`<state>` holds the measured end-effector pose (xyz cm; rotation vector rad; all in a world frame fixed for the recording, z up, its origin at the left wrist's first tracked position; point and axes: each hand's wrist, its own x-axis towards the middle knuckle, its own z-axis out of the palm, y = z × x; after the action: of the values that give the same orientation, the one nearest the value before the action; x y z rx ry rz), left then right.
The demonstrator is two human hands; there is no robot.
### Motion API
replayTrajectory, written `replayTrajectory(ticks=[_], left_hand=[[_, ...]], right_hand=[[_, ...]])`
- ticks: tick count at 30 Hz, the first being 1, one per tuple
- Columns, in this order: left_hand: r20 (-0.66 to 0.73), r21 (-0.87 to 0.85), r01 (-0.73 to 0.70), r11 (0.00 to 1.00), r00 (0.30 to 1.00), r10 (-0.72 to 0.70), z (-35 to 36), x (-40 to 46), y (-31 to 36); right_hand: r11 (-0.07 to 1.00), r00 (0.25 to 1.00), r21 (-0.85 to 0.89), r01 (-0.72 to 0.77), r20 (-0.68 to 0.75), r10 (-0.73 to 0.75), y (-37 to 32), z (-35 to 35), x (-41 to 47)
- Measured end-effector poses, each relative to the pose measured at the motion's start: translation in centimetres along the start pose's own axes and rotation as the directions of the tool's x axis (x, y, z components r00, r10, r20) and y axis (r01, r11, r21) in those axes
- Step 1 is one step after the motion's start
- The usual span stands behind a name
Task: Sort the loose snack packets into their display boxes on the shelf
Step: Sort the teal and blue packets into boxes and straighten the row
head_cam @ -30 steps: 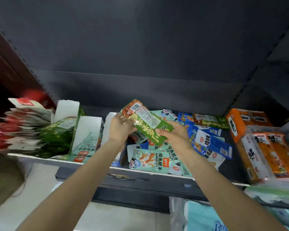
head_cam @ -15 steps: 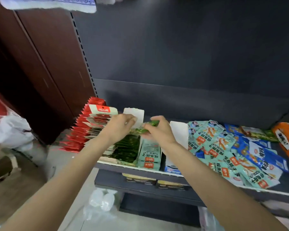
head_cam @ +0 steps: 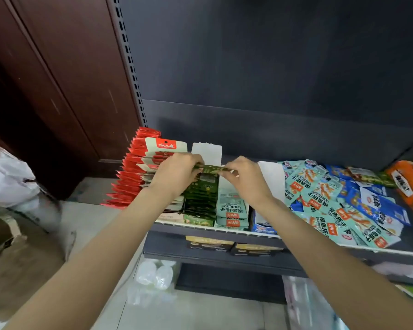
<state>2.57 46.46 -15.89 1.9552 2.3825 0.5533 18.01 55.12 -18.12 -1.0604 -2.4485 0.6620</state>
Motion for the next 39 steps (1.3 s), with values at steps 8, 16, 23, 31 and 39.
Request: replayTrajectory(ticks=[8, 16, 23, 31, 39], left_hand=[[0.122, 0.248, -0.065, 0.967, 0.992, 0.035, 1.6, 0.1, 0.9], [-0.052, -0.026, -0.125, 0.992, 0.991, 0.123, 5.1, 3.0, 9.8], [0.181, -0.129, -0.197, 0.972, 0.959, 0.219, 13.7, 10.2, 23.1], [0.537, -0.004, 0.181, 0.984, 0.830, -0.150, 25.2, 16.7, 27.9], [0.619, 0.026, 0.284, 0.959, 0.748, -0.238, 28.9, 17.4, 27.2]], right_hand=[[0.995, 0.994, 0.069, -0.069, 0.091, 0.063, 0.0, 1.4, 0.7], [0.870, 0.958, 0.444, -0.215, -0.076, 0.276, 9.8, -4.5, -1.0], [0.869, 0.889, 0.269, -0.414, -0.084, 0.450, 22.8, -9.8, -2.8], [0.805, 0.806, 0.053, -0.591, 0.012, 0.592, 37.9, -13.5, -1.4], [0.782, 0.783, -0.211, -0.587, 0.100, 0.614, 45.8, -13.8, 1.6]])
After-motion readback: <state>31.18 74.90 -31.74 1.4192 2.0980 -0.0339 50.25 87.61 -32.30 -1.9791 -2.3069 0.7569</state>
